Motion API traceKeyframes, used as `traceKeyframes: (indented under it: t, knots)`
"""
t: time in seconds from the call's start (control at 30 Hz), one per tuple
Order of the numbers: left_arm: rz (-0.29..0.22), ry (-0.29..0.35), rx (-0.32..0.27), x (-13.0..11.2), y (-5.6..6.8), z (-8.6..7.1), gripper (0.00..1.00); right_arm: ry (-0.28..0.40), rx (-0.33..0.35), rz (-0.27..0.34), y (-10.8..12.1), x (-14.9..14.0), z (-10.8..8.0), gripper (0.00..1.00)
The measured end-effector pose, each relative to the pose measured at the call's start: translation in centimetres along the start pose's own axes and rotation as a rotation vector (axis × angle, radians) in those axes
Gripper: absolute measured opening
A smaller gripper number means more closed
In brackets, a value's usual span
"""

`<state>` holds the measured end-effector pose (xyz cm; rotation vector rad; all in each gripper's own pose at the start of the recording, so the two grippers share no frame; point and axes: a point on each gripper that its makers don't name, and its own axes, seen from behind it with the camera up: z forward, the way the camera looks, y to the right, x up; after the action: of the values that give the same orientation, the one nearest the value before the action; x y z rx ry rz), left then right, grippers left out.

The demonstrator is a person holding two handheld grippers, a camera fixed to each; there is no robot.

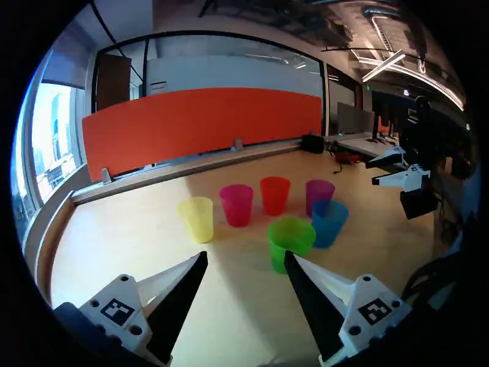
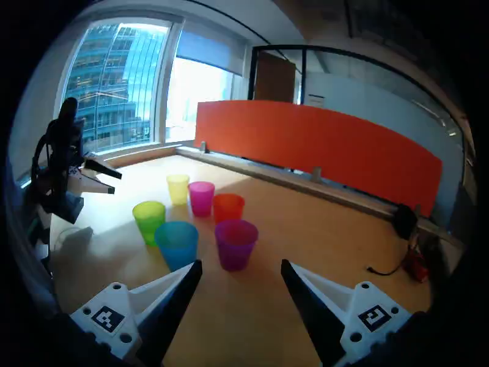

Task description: Pour water

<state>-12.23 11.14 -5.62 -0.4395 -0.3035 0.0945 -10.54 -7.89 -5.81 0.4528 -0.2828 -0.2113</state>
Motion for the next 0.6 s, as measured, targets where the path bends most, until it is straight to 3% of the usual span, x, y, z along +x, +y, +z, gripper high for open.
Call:
traceKeyframes:
  t: [0.37, 0.6]
  knots:
    - [-0.033, 0.176, 0.154, 4.3, -3.1, -2.0, 0.93, 0.14, -0.191, 0.069, 3.8, 3.5, -0.4, 1.0]
    - [-0.032, 0.258, 0.234, 6.2, -4.0, -2.9, 0.93, 0.223, -0.306, 0.106, 5.7, 5.4, -0.9, 1.0]
